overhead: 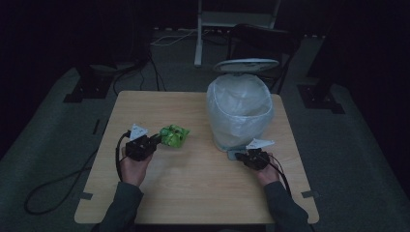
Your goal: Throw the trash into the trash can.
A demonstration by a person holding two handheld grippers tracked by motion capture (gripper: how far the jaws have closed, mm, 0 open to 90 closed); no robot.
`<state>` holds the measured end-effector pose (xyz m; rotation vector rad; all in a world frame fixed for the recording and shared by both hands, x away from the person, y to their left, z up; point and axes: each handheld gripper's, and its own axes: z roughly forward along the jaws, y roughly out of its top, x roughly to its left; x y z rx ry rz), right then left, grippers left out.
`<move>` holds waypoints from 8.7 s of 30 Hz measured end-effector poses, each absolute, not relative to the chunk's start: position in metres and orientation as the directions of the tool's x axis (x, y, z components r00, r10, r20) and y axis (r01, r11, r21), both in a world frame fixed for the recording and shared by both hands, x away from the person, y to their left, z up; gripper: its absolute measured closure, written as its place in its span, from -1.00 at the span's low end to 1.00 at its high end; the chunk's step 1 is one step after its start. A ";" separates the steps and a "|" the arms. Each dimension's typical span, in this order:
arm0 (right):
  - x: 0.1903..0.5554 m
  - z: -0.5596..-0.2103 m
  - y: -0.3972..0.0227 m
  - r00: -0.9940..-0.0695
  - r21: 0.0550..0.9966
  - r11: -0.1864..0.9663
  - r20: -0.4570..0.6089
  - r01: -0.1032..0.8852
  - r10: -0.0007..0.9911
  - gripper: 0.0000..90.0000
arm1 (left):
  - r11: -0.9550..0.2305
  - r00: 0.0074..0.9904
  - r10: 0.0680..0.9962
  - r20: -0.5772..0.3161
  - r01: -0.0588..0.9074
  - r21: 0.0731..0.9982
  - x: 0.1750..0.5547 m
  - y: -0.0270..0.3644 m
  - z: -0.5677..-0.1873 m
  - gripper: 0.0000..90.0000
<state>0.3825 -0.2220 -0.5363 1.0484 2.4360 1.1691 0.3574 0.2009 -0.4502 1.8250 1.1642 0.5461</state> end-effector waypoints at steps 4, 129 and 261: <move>0.383 -0.536 -0.222 -0.713 0.755 0.421 0.086 0.503 0.696 1.00 | -0.176 0.465 0.882 -0.083 0.487 0.855 0.359 0.201 -0.446 0.82; 0.383 -0.537 -0.223 -0.717 0.756 0.418 0.096 0.504 0.691 1.00 | -0.217 0.559 0.829 0.005 0.315 0.924 0.415 0.164 -0.321 0.82; 0.384 -0.537 -0.224 -0.720 0.757 0.416 0.103 0.505 0.686 1.00 | -0.302 0.758 0.652 0.025 0.229 0.925 0.434 0.023 -0.281 0.42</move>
